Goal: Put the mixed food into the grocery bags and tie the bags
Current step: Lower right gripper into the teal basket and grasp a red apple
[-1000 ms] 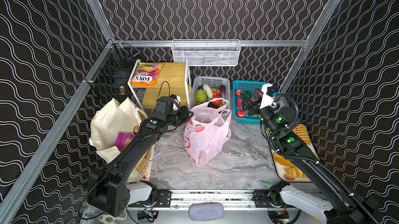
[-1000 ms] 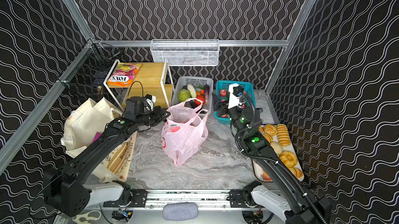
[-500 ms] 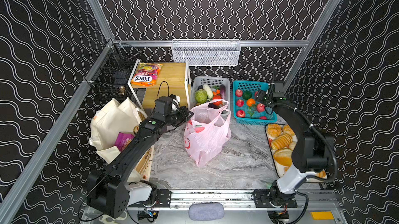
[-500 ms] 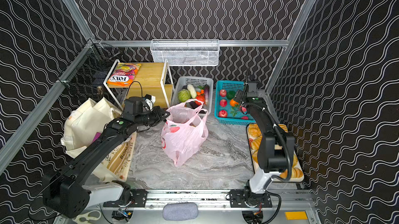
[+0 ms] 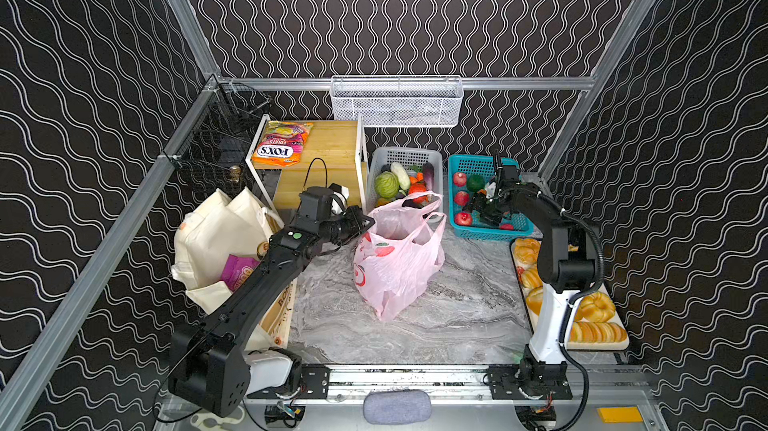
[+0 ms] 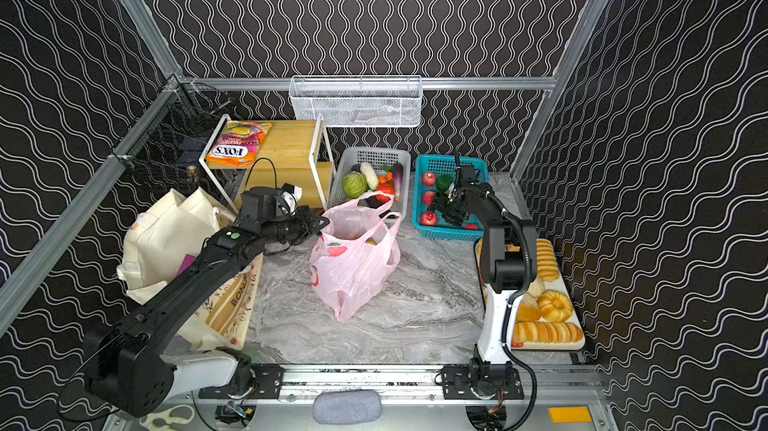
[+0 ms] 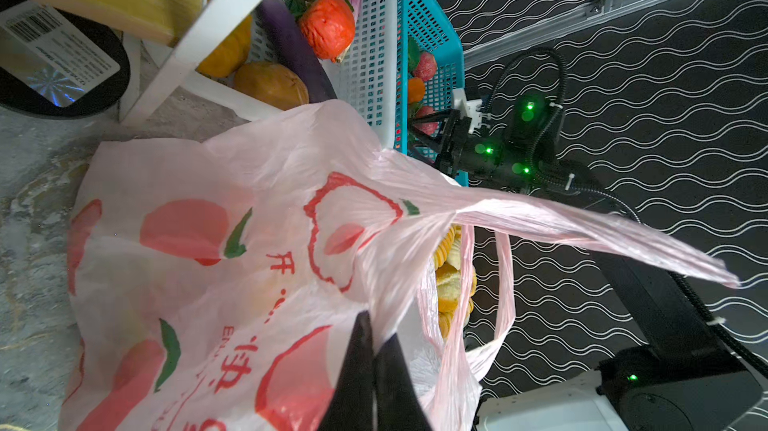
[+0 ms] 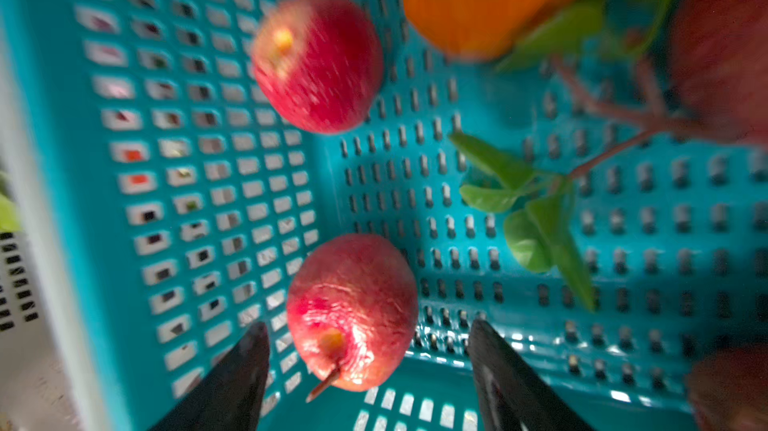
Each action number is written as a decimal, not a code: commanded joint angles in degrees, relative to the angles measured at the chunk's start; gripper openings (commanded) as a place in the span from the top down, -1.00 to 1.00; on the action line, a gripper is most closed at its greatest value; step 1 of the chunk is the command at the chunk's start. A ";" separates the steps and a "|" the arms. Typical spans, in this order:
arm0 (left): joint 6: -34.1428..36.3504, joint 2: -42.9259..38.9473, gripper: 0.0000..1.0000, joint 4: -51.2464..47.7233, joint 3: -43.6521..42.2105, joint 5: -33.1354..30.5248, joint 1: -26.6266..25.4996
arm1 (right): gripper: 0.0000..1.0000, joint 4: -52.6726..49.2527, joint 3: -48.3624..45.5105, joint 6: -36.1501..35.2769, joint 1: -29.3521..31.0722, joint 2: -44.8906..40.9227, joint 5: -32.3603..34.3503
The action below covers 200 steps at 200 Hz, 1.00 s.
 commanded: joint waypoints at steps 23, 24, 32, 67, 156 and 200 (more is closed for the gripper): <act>-4.09 1.28 1.00 7.07 -1.19 4.29 0.41 | -0.55 -3.12 1.74 -2.82 0.19 4.25 -5.60; -4.11 1.28 1.00 7.13 -1.23 4.36 0.41 | -0.55 -3.04 1.79 -2.85 0.21 4.36 -5.62; -4.37 1.19 1.00 7.33 -1.43 4.42 0.41 | -0.52 -3.14 2.49 -2.80 0.22 5.16 -5.79; -3.21 -0.09 1.00 5.23 -0.92 2.93 0.41 | -0.42 -3.15 5.32 -3.10 0.24 7.59 -6.14; -0.44 -3.92 1.00 0.08 0.42 -3.45 0.41 | -0.06 1.87 -4.00 -2.80 0.15 -9.61 -2.07; -1.09 -2.51 1.00 1.36 0.00 -1.46 0.41 | -0.07 8.11 -12.25 -1.49 0.11 -22.61 -12.30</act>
